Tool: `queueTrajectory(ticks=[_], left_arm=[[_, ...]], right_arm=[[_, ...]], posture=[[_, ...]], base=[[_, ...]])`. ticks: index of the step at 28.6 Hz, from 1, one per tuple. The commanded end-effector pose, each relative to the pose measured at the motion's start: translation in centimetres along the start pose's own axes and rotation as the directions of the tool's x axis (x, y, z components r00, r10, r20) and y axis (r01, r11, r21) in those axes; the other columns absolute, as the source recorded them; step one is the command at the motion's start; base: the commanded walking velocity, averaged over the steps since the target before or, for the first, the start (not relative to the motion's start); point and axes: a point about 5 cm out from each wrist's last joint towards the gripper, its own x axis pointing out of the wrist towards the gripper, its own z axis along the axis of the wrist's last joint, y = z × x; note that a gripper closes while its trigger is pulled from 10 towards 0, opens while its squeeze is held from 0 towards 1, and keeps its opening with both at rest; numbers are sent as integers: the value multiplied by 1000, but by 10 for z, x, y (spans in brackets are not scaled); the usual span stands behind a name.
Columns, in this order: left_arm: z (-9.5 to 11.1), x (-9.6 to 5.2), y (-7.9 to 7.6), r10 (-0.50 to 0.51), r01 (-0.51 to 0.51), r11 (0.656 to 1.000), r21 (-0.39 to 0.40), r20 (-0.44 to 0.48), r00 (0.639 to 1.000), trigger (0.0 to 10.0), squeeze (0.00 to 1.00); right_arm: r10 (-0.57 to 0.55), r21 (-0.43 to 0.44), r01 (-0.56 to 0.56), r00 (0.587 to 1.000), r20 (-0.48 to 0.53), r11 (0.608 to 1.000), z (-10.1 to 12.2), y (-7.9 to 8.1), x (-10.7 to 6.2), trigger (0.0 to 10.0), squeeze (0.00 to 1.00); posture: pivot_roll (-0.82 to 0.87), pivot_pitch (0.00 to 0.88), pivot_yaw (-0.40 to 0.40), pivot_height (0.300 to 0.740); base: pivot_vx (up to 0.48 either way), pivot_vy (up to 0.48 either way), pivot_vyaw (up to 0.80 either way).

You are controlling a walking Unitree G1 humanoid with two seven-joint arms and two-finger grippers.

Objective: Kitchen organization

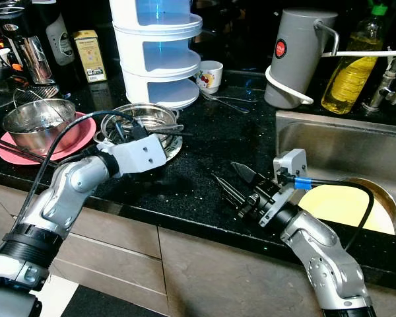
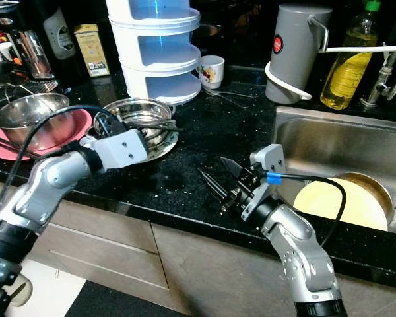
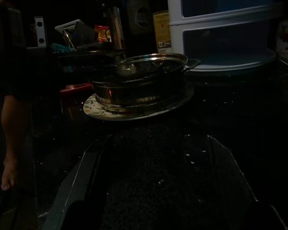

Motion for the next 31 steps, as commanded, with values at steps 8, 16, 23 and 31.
queueTrajectory(ticks=[8,16,23,31], left_arm=[[11,-3,18,105,-100,987,-123,33,994,0,0],[26,-8,37,177,-132,940,-314,119,977,0,0],[42,-17,78,395,-288,850,-440,172,902,0,0],[58,-24,106,499,-371,818,-440,218,839,10000,0]], right_arm=[[7,-1,-7,1000,-1,1000,0,-1,3,10000,0],[11,1,-11,1000,5,1000,0,-1,5,10000,0],[-24,29,23,999,38,999,2,-4,5,10000,0],[-76,74,68,992,100,995,9,-12,7,10000,0]], posture=[[-33,0,-18,740],[-28,0,-13,740],[-29,0,-9,740],[-22,0,-6,740]], base=[[0,0,0],[0,0,0],[0,0,0],[0,0,-630]])
